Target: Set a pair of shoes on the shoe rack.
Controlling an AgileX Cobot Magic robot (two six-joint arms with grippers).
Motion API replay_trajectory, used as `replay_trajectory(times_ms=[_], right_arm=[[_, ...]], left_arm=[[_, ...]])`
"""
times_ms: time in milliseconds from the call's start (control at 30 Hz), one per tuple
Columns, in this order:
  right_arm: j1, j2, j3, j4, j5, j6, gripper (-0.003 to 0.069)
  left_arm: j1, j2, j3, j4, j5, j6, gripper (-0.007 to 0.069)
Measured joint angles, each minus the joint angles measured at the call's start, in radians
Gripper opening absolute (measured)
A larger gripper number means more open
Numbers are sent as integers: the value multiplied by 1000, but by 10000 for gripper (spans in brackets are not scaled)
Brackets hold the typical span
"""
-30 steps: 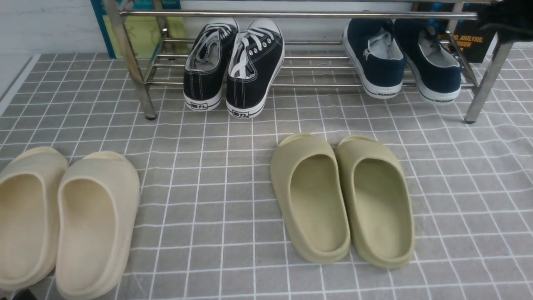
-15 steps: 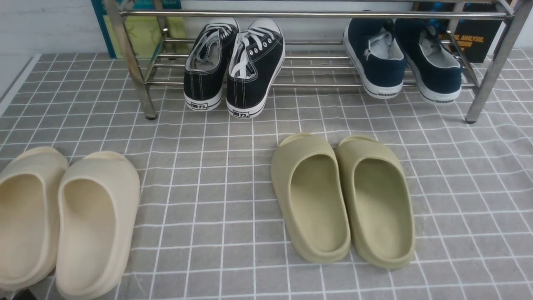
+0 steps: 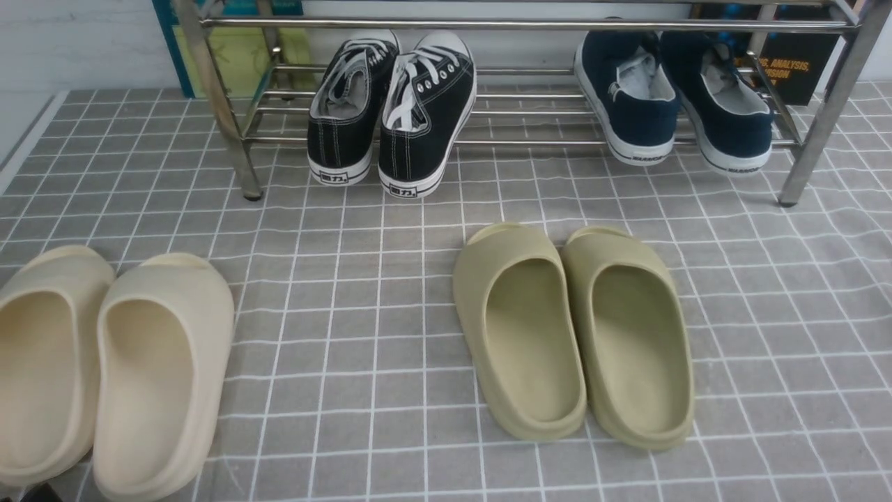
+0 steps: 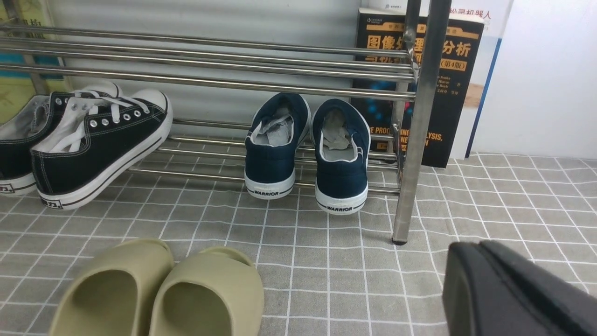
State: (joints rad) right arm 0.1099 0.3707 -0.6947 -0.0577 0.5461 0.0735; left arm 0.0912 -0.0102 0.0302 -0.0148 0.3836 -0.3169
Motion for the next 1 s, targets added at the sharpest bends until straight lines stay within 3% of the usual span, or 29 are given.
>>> replay_trajectory(times_ms=[367, 633, 1000], right_arm=[[0, 0, 10, 0, -15, 0, 19], [0, -177, 248, 33, -262, 0, 1], [-35, -335, 650, -41, -293, 4, -1]], left_arm=[[0, 0, 0, 0, 0, 0, 239], [0, 0, 0, 0, 0, 0, 239], [0, 0, 0, 0, 0, 0, 239]])
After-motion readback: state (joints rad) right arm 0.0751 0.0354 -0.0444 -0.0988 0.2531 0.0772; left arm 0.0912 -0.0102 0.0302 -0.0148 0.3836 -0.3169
